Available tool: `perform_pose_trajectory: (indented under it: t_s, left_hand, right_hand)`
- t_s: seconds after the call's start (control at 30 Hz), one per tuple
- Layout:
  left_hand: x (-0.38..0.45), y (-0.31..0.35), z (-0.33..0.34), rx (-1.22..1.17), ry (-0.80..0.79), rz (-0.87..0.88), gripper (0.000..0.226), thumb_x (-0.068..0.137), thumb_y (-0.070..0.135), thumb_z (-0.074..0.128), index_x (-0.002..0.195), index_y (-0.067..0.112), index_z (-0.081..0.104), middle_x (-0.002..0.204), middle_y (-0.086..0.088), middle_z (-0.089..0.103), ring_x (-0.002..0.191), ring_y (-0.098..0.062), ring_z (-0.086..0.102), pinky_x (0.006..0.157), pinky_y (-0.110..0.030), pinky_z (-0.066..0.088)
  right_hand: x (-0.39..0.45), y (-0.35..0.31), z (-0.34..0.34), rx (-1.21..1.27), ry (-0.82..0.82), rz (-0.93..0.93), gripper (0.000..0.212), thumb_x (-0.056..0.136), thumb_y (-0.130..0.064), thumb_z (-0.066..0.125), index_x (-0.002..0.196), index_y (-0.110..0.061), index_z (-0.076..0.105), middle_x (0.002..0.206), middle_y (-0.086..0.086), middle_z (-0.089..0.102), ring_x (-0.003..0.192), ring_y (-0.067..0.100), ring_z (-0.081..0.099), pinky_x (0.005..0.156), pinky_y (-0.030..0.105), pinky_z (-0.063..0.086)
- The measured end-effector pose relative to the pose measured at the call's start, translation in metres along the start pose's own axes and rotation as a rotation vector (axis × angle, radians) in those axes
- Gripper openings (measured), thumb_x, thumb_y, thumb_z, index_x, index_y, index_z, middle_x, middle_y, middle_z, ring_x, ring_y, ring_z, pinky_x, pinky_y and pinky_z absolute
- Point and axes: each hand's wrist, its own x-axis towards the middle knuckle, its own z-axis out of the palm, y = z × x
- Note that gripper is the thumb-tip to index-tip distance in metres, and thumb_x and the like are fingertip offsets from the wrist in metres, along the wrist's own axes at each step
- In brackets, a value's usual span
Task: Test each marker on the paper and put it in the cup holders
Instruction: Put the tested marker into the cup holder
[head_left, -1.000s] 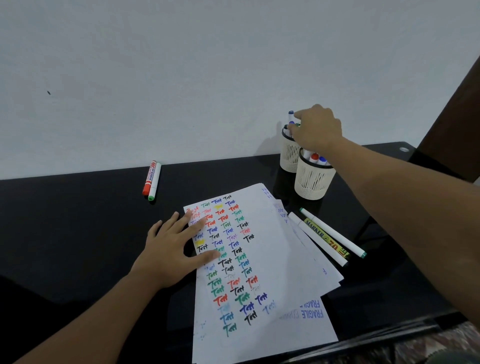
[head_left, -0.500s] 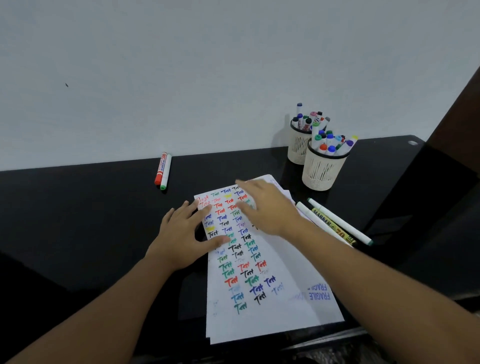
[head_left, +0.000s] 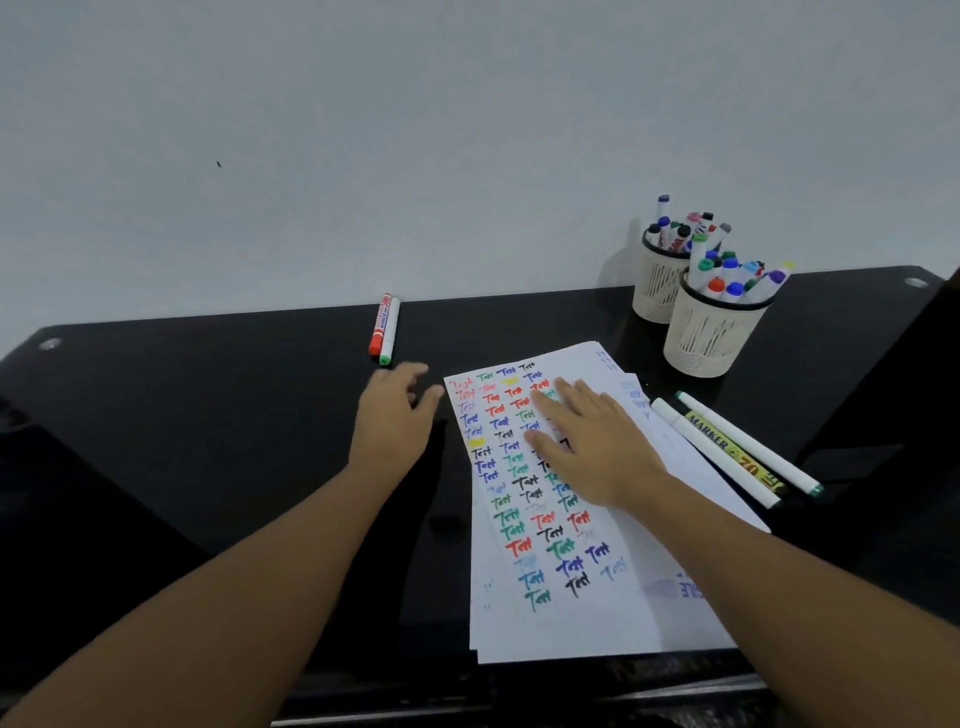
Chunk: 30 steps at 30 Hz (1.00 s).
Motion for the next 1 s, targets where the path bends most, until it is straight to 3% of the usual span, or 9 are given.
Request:
perform_pose_trajectory:
  t_s: [0.17, 0.33, 0.5, 0.63, 0.8, 0.9, 1.0]
  left_hand:
    - [0.043, -0.012, -0.007, 0.11, 0.159, -0.176, 0.04, 0.094, 0.034, 0.069, 0.131, 0.022, 0.06, 0.115, -0.009, 0.053, 0.106, -0.027, 0.056, 0.088, -0.04, 0.053]
    - [0.063, -0.021, -0.008, 0.127, 0.171, -0.365, 0.033, 0.092, 0.043, 0.07, 0.115, 0.02, 0.06, 0.115, -0.006, 0.052, 0.105, -0.026, 0.055, 0.085, -0.044, 0.055]
    - [0.076, -0.016, 0.0, 0.189, 0.119, -0.498, 0.04, 0.09, 0.054, 0.068, 0.114, 0.022, 0.062, 0.121, -0.009, 0.051, 0.113, -0.03, 0.049, 0.092, -0.05, 0.051]
    - [0.082, -0.016, 0.003, 0.211, 0.118, -0.535, 0.028, 0.095, 0.047, 0.064, 0.111, 0.025, 0.065, 0.123, -0.01, 0.052, 0.114, -0.032, 0.048, 0.096, -0.052, 0.048]
    - [0.078, -0.025, -0.001, 0.123, 0.169, -0.463, 0.018, 0.098, 0.035, 0.06, 0.106, 0.02, 0.067, 0.109, -0.007, 0.064, 0.098, -0.027, 0.06, 0.085, -0.046, 0.055]
    - [0.053, -0.016, -0.008, -0.009, 0.251, -0.351, 0.013, 0.101, 0.029, 0.058, 0.106, 0.017, 0.063, 0.096, 0.001, 0.065, 0.08, -0.015, 0.06, 0.068, -0.03, 0.05]
    - [0.018, -0.003, -0.012, -0.127, 0.244, -0.185, 0.01, 0.101, 0.027, 0.059, 0.107, 0.02, 0.063, 0.093, 0.007, 0.066, 0.073, -0.008, 0.059, 0.064, -0.024, 0.047]
  right_hand:
    - [0.002, 0.0, 0.001, 0.0, 0.005, 0.011, 0.07, 0.102, -0.07, 0.019, 0.164, -0.04, 0.005, 0.173, -0.008, -0.003, 0.159, 0.016, -0.006, 0.126, 0.037, -0.004]
    - [0.004, 0.001, 0.004, 0.003, 0.019, 0.01, 0.07, 0.102, -0.07, 0.019, 0.164, -0.041, 0.006, 0.173, -0.008, -0.002, 0.16, 0.016, -0.006, 0.128, 0.039, -0.002]
    - [0.004, 0.0, 0.005, 0.007, 0.023, 0.016, 0.07, 0.102, -0.07, 0.02, 0.164, -0.042, 0.005, 0.173, -0.009, -0.003, 0.159, 0.015, -0.007, 0.125, 0.036, -0.005]
    - [0.003, -0.001, 0.003, 0.025, 0.021, 0.01, 0.07, 0.102, -0.07, 0.021, 0.164, -0.041, 0.007, 0.173, -0.009, -0.002, 0.16, 0.016, -0.006, 0.128, 0.039, -0.002]
    - [0.002, 0.0, 0.003, 0.061, 0.044, 0.016, 0.072, 0.103, -0.069, 0.028, 0.165, -0.038, 0.008, 0.173, -0.008, 0.004, 0.16, 0.016, 0.0, 0.127, 0.039, 0.0]
    - [0.001, -0.003, 0.002, 0.146, 0.115, 0.027, 0.073, 0.103, -0.064, 0.039, 0.164, -0.035, 0.013, 0.169, -0.007, 0.021, 0.156, 0.017, 0.017, 0.126, 0.04, 0.014]
    - [-0.004, -0.005, 0.002, 0.162, 0.26, 0.018, 0.067, 0.103, -0.059, 0.045, 0.161, -0.033, 0.024, 0.158, -0.004, 0.036, 0.144, 0.018, 0.032, 0.12, 0.038, 0.026]
